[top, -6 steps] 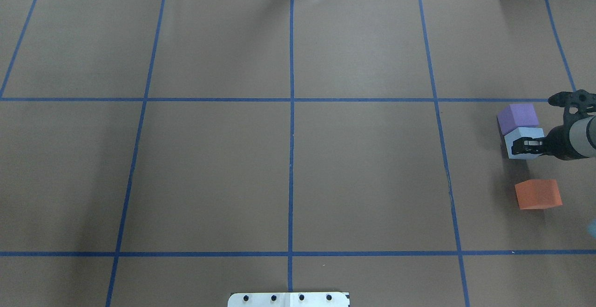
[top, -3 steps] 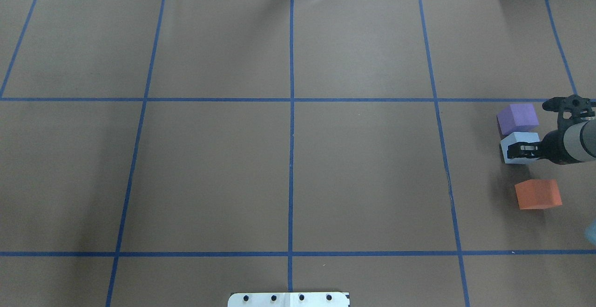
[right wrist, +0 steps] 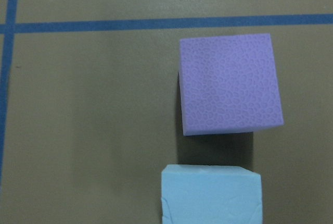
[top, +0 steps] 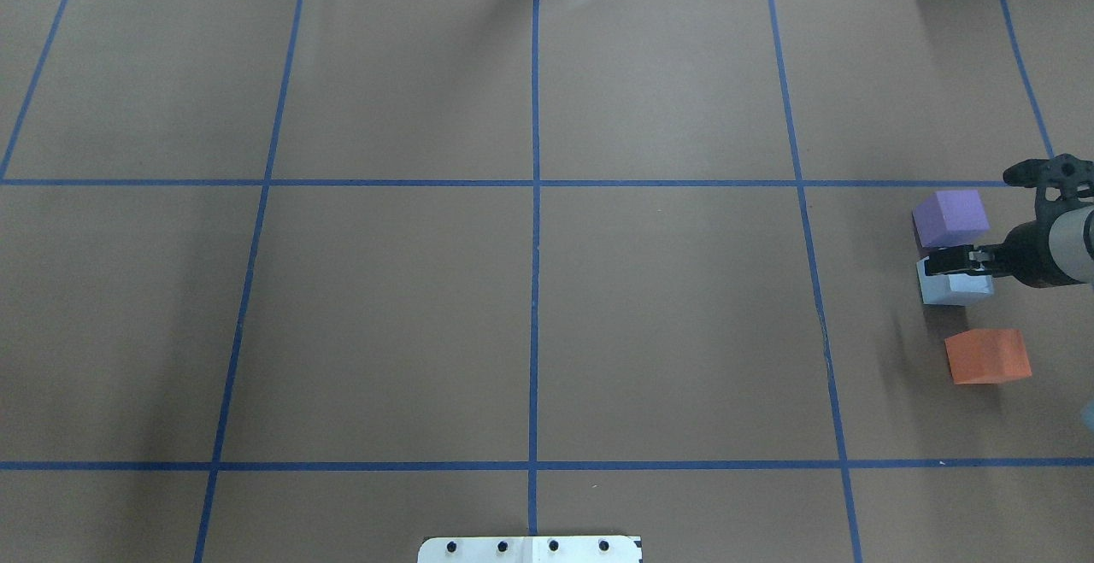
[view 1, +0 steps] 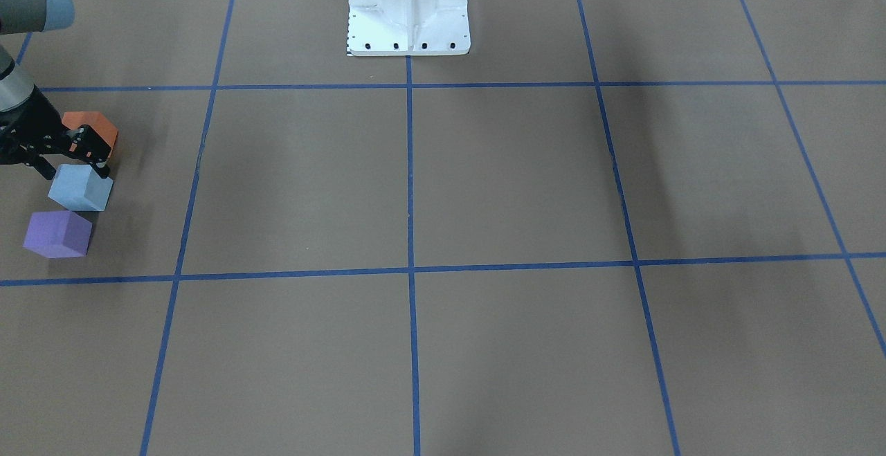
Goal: Place blue block between orange and purple blocks
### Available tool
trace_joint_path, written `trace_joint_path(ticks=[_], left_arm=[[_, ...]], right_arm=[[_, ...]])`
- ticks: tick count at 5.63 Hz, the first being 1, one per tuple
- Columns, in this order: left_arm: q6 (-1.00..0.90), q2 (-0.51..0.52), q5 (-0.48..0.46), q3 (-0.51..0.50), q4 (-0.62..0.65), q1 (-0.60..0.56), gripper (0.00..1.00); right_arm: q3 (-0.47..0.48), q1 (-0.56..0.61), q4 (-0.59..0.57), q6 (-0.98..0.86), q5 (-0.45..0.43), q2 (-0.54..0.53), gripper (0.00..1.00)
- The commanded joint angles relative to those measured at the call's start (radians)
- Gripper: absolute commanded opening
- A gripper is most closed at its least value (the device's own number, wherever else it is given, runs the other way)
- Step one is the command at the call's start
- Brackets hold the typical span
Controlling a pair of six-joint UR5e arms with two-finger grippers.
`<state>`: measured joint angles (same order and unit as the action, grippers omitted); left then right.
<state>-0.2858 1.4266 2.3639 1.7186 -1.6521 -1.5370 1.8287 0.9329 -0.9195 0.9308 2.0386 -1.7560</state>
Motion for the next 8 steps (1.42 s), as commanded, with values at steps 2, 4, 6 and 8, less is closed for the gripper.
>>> trace_joint_path(ticks=[2, 4, 6, 8], left_arm=[[-0.001, 0.0, -0.002, -0.01, 0.0, 0.0, 1.0], [-0.001, 0.0, -0.003, -0.011, 0.002, 0.0, 1.0], [0.0, 0.0, -0.003, -0.028, 0.0, 0.0, 1.0], [-0.003, 0.009, -0.009, -0.037, 0.011, -0.003, 1.0]], right_arm=[[0.005, 0.405, -0.399, -0.766, 0.176, 0.029, 1.0], [-0.018, 0.628, -0.665, -1.182, 0.236, 0.024, 1.0], [-0.049, 0.665, -0.754, -1.219, 0.259, 0.009, 1.0], [-0.068, 0.665, -0.75, -1.207, 0.25, 0.023, 1.0]])
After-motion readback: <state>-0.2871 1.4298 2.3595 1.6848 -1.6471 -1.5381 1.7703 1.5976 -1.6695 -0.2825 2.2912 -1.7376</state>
